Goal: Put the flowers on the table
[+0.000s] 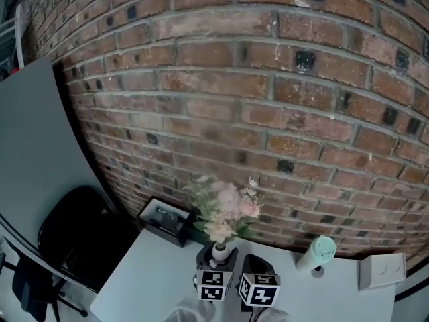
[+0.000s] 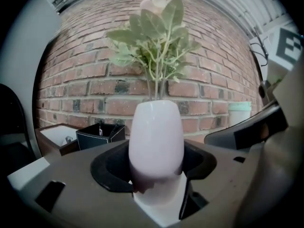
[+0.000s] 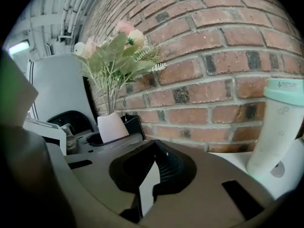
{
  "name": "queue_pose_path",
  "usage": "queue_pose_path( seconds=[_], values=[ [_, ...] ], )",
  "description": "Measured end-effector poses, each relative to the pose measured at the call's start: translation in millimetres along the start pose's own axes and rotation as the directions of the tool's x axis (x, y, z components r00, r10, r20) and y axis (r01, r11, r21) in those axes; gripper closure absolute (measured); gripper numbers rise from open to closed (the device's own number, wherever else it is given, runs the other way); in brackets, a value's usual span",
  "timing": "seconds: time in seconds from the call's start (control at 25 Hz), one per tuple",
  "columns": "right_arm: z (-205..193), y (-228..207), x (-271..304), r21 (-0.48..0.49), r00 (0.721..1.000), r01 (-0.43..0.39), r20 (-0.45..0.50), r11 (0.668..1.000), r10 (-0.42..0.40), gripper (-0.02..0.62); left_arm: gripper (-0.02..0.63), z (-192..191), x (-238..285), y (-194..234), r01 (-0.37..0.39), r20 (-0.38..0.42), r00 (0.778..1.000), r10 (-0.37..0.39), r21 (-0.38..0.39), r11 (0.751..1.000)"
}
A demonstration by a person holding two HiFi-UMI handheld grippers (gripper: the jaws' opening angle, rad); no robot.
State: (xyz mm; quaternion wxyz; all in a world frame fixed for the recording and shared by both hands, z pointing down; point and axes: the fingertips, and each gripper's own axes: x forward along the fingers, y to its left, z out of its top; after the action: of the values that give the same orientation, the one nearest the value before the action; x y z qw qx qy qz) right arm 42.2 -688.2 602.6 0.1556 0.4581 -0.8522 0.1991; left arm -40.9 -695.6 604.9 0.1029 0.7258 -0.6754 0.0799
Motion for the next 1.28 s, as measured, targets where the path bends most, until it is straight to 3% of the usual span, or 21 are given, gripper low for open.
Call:
queue_pose_path(
  seconds=[0.6, 1.04, 1.28],
  values=[
    [-23, -7, 29, 0.04, 0.999, -0.024, -0.027, 0.999, 0.025, 0.572, 0.322, -45, 18, 6, -0.013, -0.072, 0.997, 0.012, -0.018, 1.0],
    [-37, -9, 30, 0.076, 0.999, -0.004, -0.043, 0.997, 0.007, 0.572, 0.321, -48, 16, 3, -0.009, -0.056, 0.998, 0.011, 0.043, 0.999],
    [-42, -5, 26, 0.086, 0.999, -0.001, -0.05, 0.996, 0.005, 0.572, 0.321, -52, 12, 4, 0.005, -0.059, 0.998, -0.004, 0.009, 1.0]
  ],
)
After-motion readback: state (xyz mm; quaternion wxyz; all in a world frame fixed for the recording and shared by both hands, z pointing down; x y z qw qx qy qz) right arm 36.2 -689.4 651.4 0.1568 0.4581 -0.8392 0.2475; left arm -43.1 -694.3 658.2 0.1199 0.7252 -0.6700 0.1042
